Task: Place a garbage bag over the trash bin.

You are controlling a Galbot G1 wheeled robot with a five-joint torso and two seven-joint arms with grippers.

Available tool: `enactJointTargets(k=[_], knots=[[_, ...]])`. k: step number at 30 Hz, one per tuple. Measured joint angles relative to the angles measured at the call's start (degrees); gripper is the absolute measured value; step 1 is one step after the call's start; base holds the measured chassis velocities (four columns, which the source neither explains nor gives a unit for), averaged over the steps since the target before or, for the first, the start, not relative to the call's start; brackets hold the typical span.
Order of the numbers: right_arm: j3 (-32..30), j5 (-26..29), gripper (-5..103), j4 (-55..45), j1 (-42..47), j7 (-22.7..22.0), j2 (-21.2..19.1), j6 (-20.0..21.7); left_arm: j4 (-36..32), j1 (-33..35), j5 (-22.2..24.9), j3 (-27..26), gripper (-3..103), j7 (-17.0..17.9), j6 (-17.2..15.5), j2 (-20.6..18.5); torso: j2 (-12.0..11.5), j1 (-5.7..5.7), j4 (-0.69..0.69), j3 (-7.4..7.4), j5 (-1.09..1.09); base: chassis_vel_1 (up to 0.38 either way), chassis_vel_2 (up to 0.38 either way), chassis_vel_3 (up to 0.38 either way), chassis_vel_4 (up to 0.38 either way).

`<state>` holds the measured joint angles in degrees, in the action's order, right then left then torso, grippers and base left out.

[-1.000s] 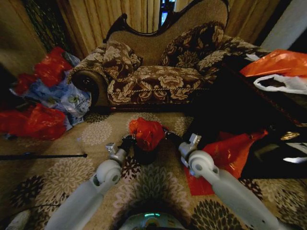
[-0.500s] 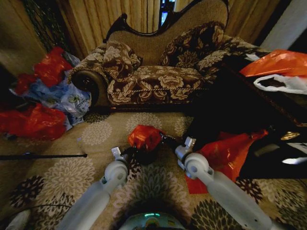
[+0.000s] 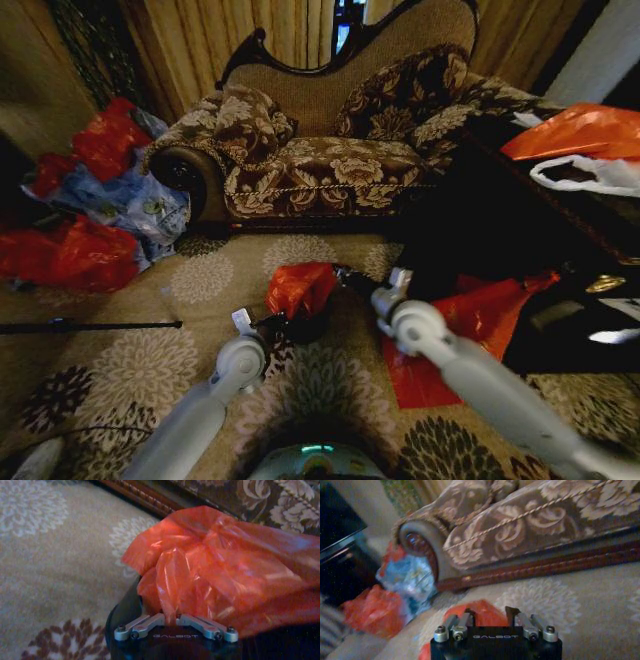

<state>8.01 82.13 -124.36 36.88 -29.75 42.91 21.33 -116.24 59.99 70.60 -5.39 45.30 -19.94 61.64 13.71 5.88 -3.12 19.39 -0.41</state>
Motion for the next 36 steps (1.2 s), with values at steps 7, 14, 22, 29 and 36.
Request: enactJointTargets(k=[7, 14, 22, 29, 36], knots=[[-1.5, 0.4, 59, -3.4, 3.5, 0.3, -2.2, 0.9, 0.9, -1.6, -0.2, -0.2, 0, -0.6, 0.4, -0.4, 0.0, 0.0, -0.01, 0.0, 0.02, 0.0, 0.0, 0.0, 0.0], [-0.1, -2.8, 86, 3.0, 4.5, 1.5, 0.3, -0.1, 0.1, -1.5, -0.1, 0.0, 0, -0.8, 0.5, -0.7, 0.0, 0.0, 0.0, 0.0, 0.01, 0.0, 0.0, 0.0, 0.0], [3.1, -8.6, 100, 6.8, 6.1, 2.4, 2.7, -2.6, -1.7, -0.2, -0.2, -0.4, 0, -0.4, 0.6, -1.0, 0.0, 0.0, 0.01, 0.0, 0.01, 0.0, 0.0, 0.0, 0.0], [0.6, -9.9, 100, 3.2, 10.9, 6.5, 0.0, -2.2, -2.0, -1.1, -0.3, -1.6, 0, -0.4, 0.8, -1.9, 0.0, 0.0, 0.0, 0.0, 0.01, 0.0, 0.0, 0.0, 0.0], [-3.5, -10.6, 100, 1.0, 15.6, 14.0, -3.0, -0.8, -1.5, -2.4, -0.2, -1.5, 0, -0.4, 0.9, -1.5, 0.0, 0.0, 0.0, 0.0, 0.02, 0.0, 0.0, 0.0, 0.0]])
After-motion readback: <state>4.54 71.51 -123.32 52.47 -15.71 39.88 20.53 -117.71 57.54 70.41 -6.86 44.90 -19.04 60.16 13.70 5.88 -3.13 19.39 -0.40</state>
